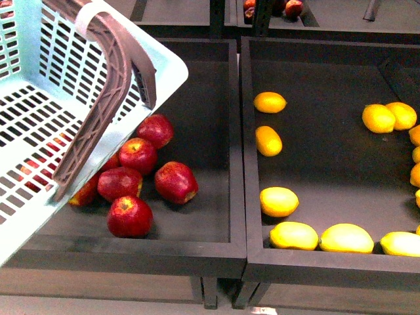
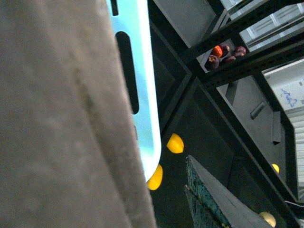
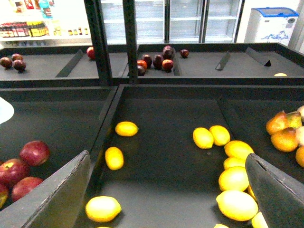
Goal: Pick lemon and mango into basket
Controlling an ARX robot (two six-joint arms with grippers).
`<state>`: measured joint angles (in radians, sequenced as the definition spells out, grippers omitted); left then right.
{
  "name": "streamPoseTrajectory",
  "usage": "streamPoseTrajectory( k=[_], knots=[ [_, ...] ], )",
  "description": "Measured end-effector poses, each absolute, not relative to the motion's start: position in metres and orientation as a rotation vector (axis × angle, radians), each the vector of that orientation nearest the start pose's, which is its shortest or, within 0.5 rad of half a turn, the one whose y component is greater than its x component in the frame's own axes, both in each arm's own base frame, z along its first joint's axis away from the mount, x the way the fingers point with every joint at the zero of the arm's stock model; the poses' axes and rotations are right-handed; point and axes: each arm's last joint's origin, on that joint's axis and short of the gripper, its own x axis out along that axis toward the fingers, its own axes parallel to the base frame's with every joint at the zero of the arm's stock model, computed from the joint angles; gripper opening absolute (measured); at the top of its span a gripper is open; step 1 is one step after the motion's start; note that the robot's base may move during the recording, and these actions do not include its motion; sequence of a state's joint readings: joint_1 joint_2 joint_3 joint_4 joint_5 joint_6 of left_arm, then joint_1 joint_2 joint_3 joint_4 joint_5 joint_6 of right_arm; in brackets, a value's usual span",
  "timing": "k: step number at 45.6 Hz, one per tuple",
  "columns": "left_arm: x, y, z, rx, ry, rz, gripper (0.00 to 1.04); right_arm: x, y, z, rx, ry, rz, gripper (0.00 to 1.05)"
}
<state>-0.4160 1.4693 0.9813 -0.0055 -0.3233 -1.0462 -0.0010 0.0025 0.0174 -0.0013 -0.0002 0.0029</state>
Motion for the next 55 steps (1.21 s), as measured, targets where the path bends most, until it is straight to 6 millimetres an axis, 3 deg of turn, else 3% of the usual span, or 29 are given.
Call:
streamPoseTrajectory(
  k=[6,11,18,22,30,44,48,55],
  knots=[
    [0.332,-0.142,0.256,-0.904,0.527,0.073,0.30,0.097,0.000,0.169,0.003,-0.014,0.000,0.96],
    [0.358,-0.177,0.252,-0.912,0.602,-0.016,0.29,0.097,0.000,0.169,0.003,-0.014,0.000,0.96],
    [0.368,-0.223,0.266,-0.901,0.676,-0.190,0.29,0.097,0.000,0.169,0.003,-0.014,0.000,0.96],
    [0.364,-0.238,0.271,-0.879,0.712,-0.277,0.29,0.097,0.000,0.169,0.003,-0.014,-0.001,0.96],
    [0.357,-0.254,0.271,-0.826,0.748,-0.401,0.29,0.097,0.000,0.169,0.003,-0.014,0.000,0.96],
    [0.356,-0.257,0.272,-0.795,0.730,-0.422,0.29,0.097,0.000,0.169,0.003,-0.011,0.000,0.96],
    [0.356,-0.256,0.272,-0.794,0.725,-0.415,0.29,0.103,-0.006,0.165,0.135,0.261,0.078,0.96],
    [0.356,-0.256,0.272,-0.792,0.726,-0.419,0.29,0.126,-0.031,0.165,0.251,0.339,-0.007,0.96]
  ],
)
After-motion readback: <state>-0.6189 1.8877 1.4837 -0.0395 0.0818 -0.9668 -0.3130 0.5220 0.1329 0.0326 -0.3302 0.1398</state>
